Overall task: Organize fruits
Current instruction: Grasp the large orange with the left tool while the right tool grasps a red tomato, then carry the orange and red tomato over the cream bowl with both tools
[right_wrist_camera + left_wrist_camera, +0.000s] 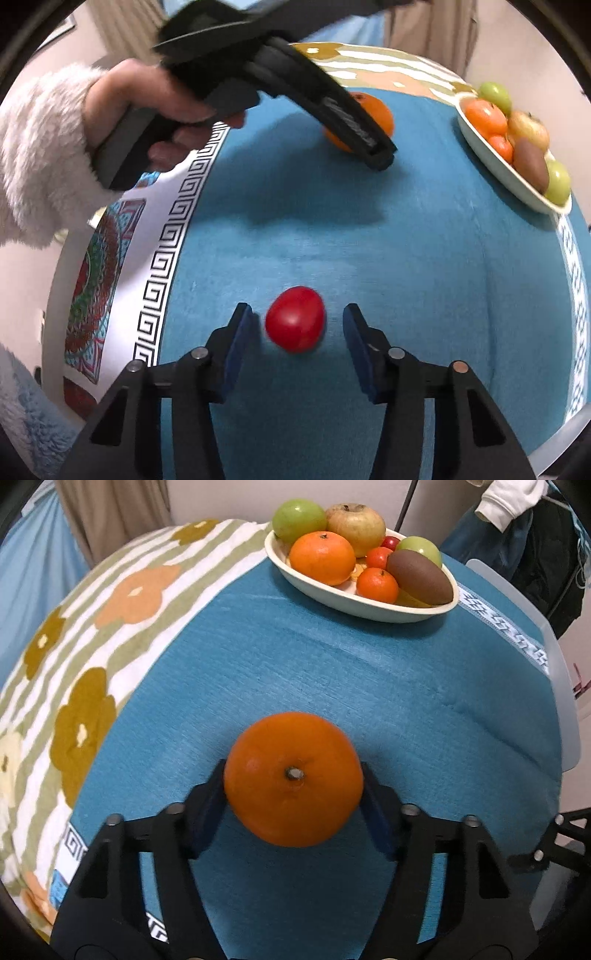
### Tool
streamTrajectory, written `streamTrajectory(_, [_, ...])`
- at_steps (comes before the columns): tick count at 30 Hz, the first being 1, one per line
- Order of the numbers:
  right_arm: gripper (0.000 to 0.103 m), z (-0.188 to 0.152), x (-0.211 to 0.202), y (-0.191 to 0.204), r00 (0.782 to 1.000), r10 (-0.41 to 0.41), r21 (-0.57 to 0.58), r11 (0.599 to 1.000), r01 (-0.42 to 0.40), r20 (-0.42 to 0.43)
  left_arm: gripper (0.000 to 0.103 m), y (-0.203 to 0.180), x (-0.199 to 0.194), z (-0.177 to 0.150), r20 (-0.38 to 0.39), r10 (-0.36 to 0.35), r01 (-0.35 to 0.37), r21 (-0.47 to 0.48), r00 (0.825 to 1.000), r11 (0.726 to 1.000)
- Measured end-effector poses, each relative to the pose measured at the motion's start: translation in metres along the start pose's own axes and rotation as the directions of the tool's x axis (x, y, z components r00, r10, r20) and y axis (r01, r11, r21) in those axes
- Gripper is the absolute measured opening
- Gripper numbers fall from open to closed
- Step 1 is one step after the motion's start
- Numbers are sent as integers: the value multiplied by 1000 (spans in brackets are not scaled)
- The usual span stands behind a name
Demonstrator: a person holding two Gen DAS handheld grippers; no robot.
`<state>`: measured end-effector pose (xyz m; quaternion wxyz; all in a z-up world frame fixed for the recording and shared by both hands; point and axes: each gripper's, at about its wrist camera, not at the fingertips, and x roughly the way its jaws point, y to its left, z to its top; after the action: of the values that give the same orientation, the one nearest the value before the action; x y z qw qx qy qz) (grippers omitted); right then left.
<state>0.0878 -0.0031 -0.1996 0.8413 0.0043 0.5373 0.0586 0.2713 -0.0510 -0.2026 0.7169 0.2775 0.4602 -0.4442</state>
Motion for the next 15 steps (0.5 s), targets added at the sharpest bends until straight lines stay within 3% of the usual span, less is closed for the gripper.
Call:
streamTrajectory(6, [44, -5, -4, -5, 1000, 0, 11, 1000, 0, 0, 67, -4, -5, -10, -4, 10, -10, 4, 1000, 1000])
streamTrajectory(8, [37, -8, -4, -8, 1000, 3, 29, 1000, -3, -4, 67, -5, -8, -17, -7, 13, -13, -6, 1000, 1000])
streamTrajectory(15, [35, -5, -2, -11, 1000, 1, 47, 999, -1, 3, 67, -7, -19, -41, -21, 31, -32, -40, 999, 999])
